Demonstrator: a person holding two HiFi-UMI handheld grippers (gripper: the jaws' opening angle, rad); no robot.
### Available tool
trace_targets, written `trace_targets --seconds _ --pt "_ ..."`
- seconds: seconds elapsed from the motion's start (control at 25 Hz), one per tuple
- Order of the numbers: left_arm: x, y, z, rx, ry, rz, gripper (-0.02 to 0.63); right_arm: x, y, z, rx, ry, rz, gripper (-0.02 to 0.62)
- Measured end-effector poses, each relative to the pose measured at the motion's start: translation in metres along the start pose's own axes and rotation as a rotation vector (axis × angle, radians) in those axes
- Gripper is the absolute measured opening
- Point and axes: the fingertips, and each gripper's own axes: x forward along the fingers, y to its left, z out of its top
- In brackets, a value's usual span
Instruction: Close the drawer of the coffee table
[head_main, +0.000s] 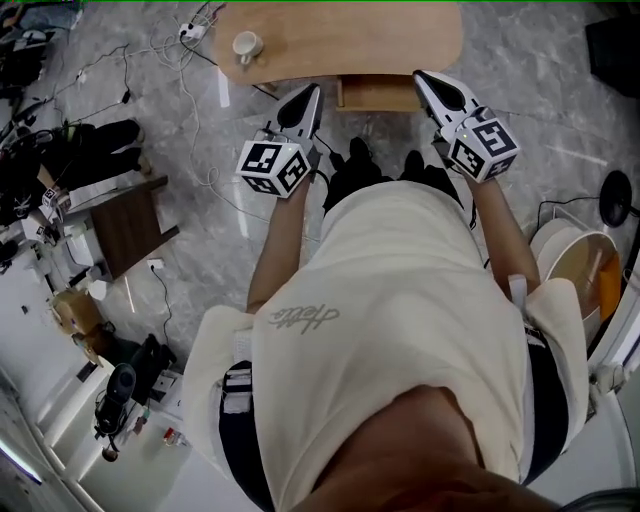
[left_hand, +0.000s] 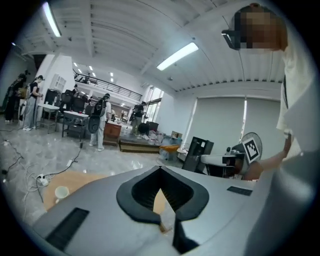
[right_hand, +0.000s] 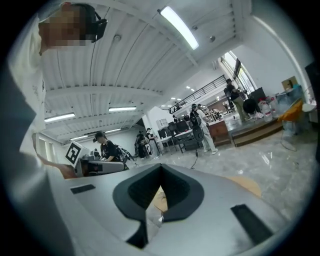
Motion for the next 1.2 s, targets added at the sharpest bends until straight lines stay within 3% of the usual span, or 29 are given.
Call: trace_targets --seconds 0.12,0.4,0.56,0.92,1.2 --pt "0.014 0.016 0.015 0.057 0.017 -0.086 0.005 0.022 0.007 0.015 -0.015 -0.009 -0.042 -0.006" --pt "0.035 0.058 0.030 0.164 0.039 -0.203 0.005 0.064 0.013 0.028 -0.042 -0.026 -0.172 -0.006" --pt "0.042 0.065 0.023 0.161 0.053 -0.263 0.005 0.066 0.009 0.027 -0.041 -0.019 -0.241 -0.006" --pt "0.060 0.065 0.019 0.117 0.068 -0.267 0.005 0.057 -0.004 0.029 -0.045 -0.016 -0.270 -0.006" --pt "0.077 0.025 0.047 0.148 0.031 -0.246 0.005 0.021 -0.028 0.044 -0.050 -0.063 -0.255 -0.006"
